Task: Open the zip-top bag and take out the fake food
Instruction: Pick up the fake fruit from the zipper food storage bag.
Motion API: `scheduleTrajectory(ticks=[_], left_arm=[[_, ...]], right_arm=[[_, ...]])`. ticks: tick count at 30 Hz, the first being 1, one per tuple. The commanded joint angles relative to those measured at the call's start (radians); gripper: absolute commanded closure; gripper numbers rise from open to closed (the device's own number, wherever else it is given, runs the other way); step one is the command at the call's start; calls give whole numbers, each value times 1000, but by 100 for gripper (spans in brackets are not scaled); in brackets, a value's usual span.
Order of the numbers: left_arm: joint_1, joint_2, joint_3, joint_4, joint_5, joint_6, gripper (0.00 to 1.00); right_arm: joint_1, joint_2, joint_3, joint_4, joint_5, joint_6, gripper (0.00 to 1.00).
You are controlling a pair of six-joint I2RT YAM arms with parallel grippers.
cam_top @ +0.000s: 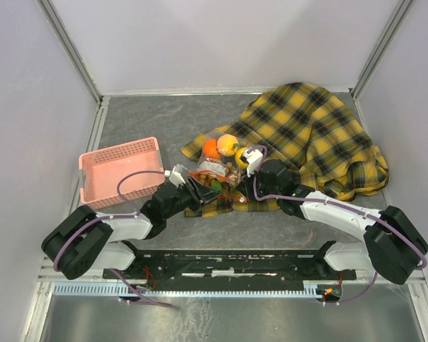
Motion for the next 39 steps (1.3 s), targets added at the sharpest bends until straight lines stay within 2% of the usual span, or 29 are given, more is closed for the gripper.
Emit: scheduleTrajectory(ticks=[1,3,4,6,9,13,15,20,25,29,32,39], left_arm=[[-4,-123,-36,-66,-95,70,40],[-4,-214,-58,-110,-137,95,33],[-4,-256,-75,-122,-159,100,25],[-4,-328,-119,-107,-182,83,2],[-2,-401,-169,-110,-188,19,1],[-6,-384,-123,-169,-109,-18,0],[-24,-354,-108,-135,-99,-49,3],[-116,-269,-36,-118,-204,-70,8],[-145,-136,6,-27,-270,-129,23],[-164,-34,69,-24,-308,-172,31],[-181,30,107,-6,-325,-186,40],[-199,126,122,52,-361,-228,44]], right_arm=[[-4,3,19,60,-15,11,98],[-5,6,20,61,-16,11,98],[-5,6,19,63,-18,12,98],[-5,8,20,65,-19,12,98],[-4,9,21,67,-18,11,98],[-4,13,20,68,-17,13,98],[-4,15,19,69,-15,13,98],[-5,16,20,68,-15,11,98],[-5,13,22,63,-17,10,98],[-4,11,20,63,-19,10,98],[-5,9,20,61,-18,10,98],[-5,3,14,66,-20,10,98]])
